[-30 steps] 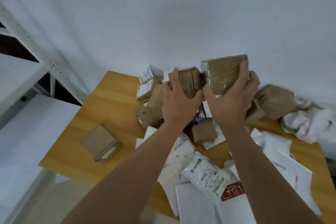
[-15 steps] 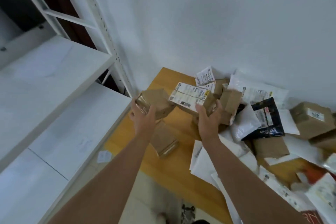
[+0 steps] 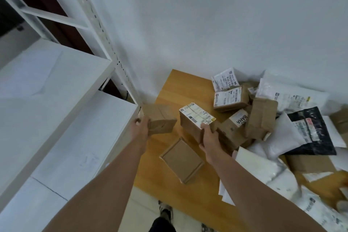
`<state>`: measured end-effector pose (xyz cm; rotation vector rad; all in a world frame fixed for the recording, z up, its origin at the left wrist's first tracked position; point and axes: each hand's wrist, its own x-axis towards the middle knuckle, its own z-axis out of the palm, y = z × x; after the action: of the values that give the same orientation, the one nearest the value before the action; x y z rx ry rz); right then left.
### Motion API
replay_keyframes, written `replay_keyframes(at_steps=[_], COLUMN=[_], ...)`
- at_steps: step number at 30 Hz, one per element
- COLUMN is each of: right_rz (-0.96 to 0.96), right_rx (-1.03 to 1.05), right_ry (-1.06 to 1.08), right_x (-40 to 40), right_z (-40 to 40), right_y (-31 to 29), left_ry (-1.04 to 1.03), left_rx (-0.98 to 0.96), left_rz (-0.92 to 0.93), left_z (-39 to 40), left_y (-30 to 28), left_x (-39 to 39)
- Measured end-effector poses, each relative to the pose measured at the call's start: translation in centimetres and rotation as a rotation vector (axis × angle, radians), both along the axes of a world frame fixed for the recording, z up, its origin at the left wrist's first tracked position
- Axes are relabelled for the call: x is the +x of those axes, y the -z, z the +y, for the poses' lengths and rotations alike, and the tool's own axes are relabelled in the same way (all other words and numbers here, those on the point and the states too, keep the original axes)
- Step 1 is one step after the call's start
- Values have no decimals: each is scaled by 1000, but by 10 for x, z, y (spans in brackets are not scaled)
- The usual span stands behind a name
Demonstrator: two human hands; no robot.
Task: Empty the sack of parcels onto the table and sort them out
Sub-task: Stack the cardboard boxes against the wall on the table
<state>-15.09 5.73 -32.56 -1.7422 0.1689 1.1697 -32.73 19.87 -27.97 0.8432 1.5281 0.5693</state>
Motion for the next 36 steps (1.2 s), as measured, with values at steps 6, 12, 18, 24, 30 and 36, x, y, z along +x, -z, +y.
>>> replay_keyframes(at_steps=[6, 12, 18, 24, 30, 36], right_rz=[-283, -659, -911, -874, -951, -1260], right_rx=[-240, -318, -433, -534, -527, -673], right_ry=[-238, -264, -608, -890, -995, -904], right_x=[-18, -34, -16, 8, 36, 129], right_z=[28, 26, 46, 71, 76, 95], right_y=[-12, -2, -11, 1, -9, -20], left_ry=[252, 583, 991, 1220, 1320, 1207], left_rx=[-114, 39, 462, 409, 412, 555], left_rz=[73, 442, 635, 675, 777, 798], left_z=[52, 57, 70, 89, 89, 94], left_y=[53, 71, 59, 71, 69, 58], left_x=[9, 16, 30, 50, 64, 93])
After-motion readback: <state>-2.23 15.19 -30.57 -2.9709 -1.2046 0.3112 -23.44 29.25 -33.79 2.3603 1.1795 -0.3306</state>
